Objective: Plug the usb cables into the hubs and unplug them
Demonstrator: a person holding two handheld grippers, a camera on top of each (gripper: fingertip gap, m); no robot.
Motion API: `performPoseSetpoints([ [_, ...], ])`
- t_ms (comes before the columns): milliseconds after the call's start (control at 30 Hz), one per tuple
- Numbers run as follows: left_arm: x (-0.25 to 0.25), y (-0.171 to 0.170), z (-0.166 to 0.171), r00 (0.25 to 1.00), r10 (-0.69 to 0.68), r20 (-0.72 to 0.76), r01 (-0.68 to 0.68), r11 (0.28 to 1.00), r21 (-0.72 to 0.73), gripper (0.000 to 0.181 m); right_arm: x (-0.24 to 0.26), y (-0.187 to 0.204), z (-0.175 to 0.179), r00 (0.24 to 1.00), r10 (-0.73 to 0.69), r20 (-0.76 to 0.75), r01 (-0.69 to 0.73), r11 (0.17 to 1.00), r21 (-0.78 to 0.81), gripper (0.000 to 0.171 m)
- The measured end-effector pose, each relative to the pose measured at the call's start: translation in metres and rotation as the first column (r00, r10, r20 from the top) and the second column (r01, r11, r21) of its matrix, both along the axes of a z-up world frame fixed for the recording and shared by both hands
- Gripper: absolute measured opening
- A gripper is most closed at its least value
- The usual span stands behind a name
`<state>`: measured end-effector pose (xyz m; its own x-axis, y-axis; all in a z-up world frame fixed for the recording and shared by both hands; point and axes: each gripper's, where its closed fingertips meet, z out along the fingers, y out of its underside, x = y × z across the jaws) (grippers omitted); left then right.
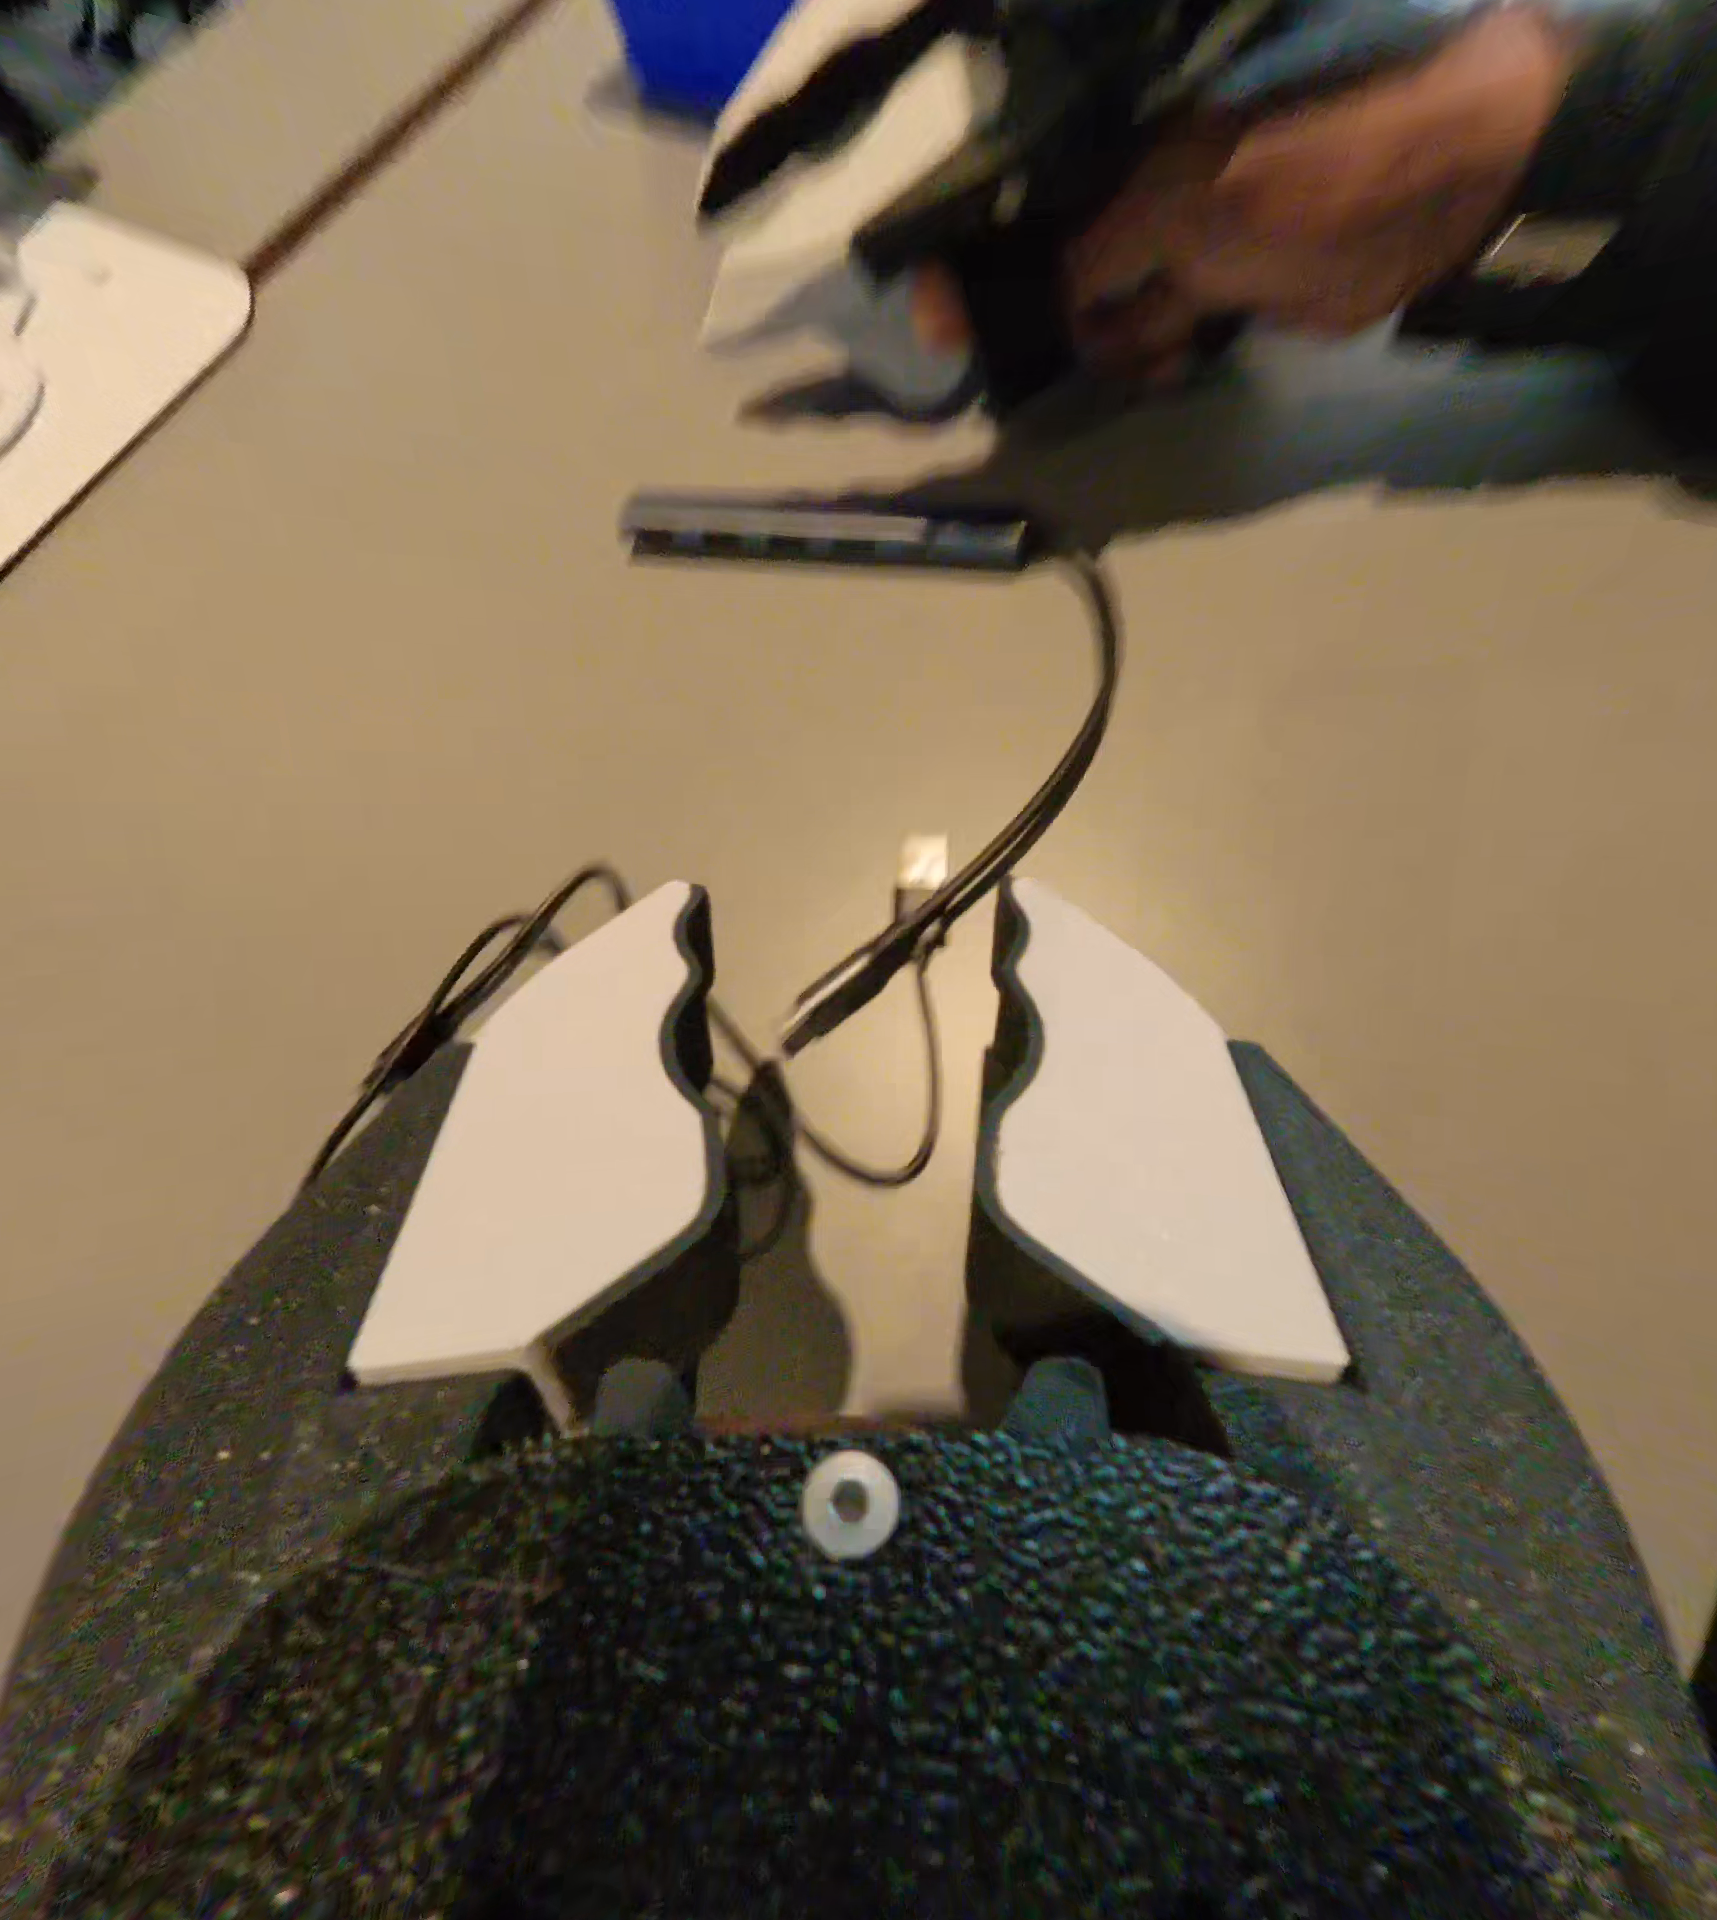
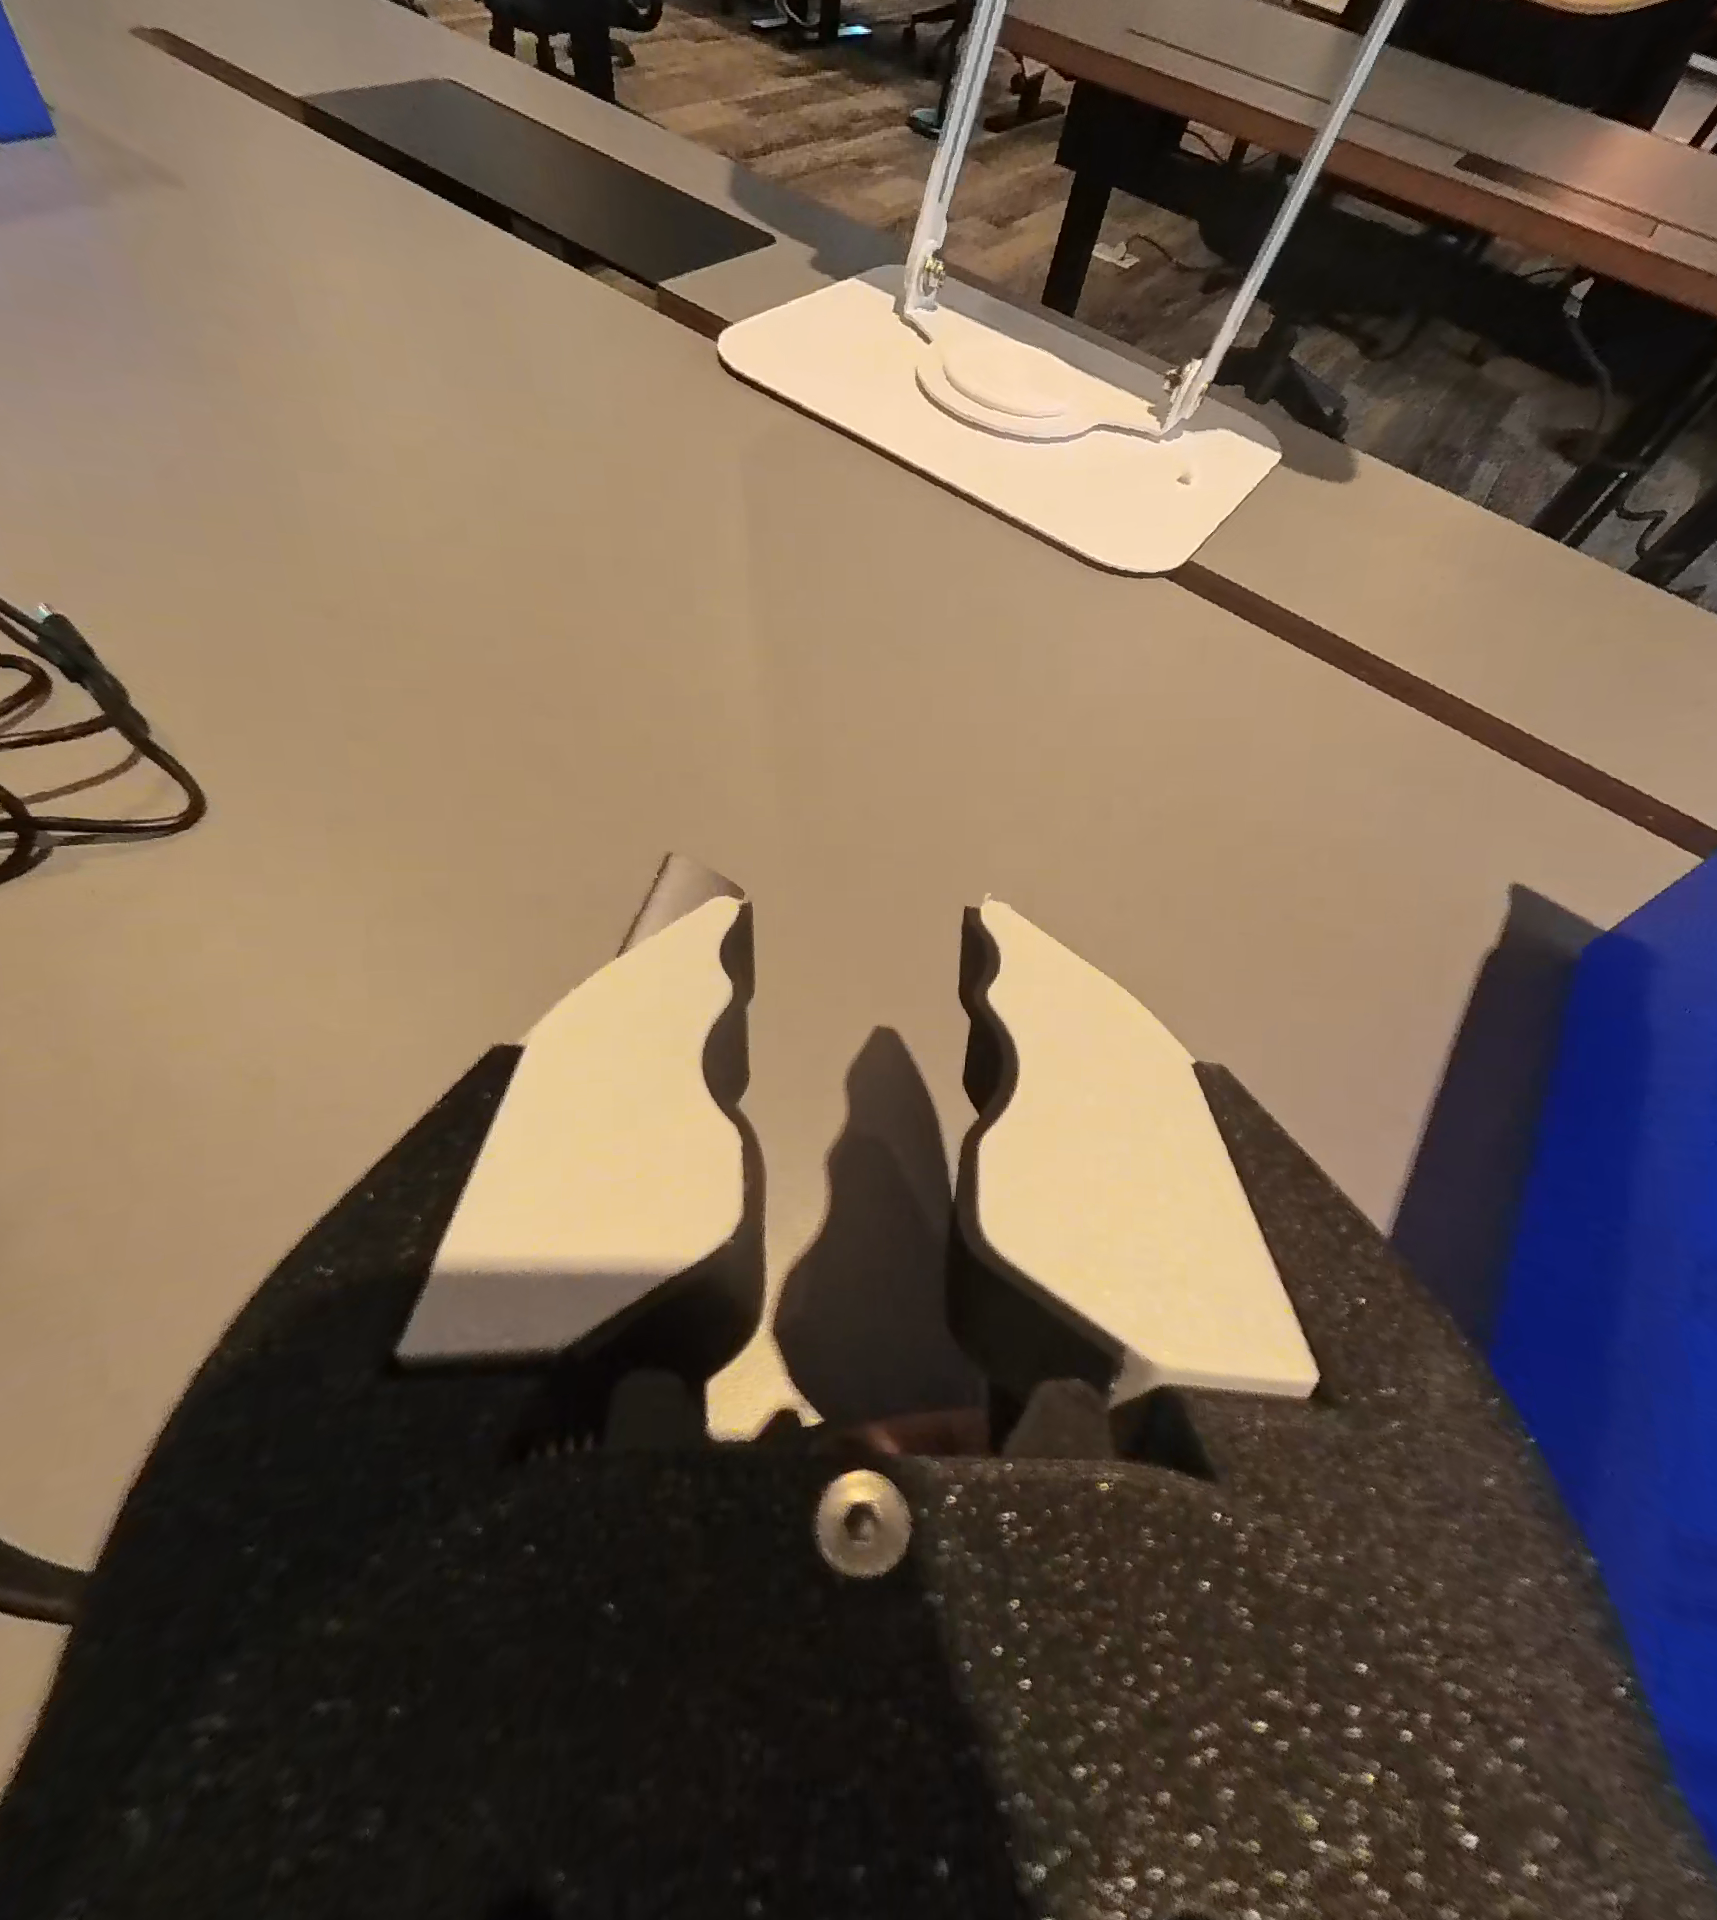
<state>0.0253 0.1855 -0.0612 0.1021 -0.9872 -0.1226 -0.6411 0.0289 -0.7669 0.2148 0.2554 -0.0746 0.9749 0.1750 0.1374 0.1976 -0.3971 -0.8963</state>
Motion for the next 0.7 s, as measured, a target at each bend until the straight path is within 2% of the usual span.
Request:
performPoseSetpoints([
  [67, -0.006, 0.009, -0.008, 0.994, 0.024, -0.107, -0.017, 0.998, 0.061, 0.049, -0.001, 0.0, 0.0, 1.0, 0.003, 0.008, -0.003, 1.0, 0.0, 0.038],
  [167, -0.004, 0.014, -0.017, 0.979, 0.035, -0.199, -0.02, 0.997, 0.077, 0.046, -0.002, 0.0, 0.0, 1.0, 0.007, 0.019, -0.007, 1.0, 0.001, 0.038],
  [267, -0.016, 0.053, -0.023, 0.951, 0.172, -0.256, -0.123, 0.973, 0.195, 0.044, -0.002, -0.001, 0.0, 1.0, 0.009, 0.025, -0.009, 1.0, 0.004, 0.038],
  [300, -0.021, 0.066, -0.025, 0.944, 0.21, -0.255, -0.163, 0.968, 0.192, 0.043, -0.003, -0.001, 0.0, 1.0, 0.01, 0.026, -0.01, 1.0, 0.004, 0.038],
  [500, -0.043, 0.122, -0.034, 0.923, 0.295, -0.246, -0.303, 0.953, 0.002, 0.038, -0.004, -0.001, -0.001, 0.999, 0.022, 0.027, -0.022, 1.0, -0.001, 0.038],
  [567, -0.041, 0.131, -0.038, 0.938, 0.257, -0.231, -0.279, 0.958, -0.069, 0.031, -0.004, -0.001, -0.001, 0.999, 0.024, 0.025, -0.024, 1.0, -0.003, 0.038],
  [700, -0.043, 0.135, -0.061, 0.935, 0.141, -0.324, -0.198, 0.968, -0.151, 0.026, -0.005, -0.001, -0.001, 0.999, 0.028, 0.024, -0.028, 1.0, -0.005, 0.038],
])
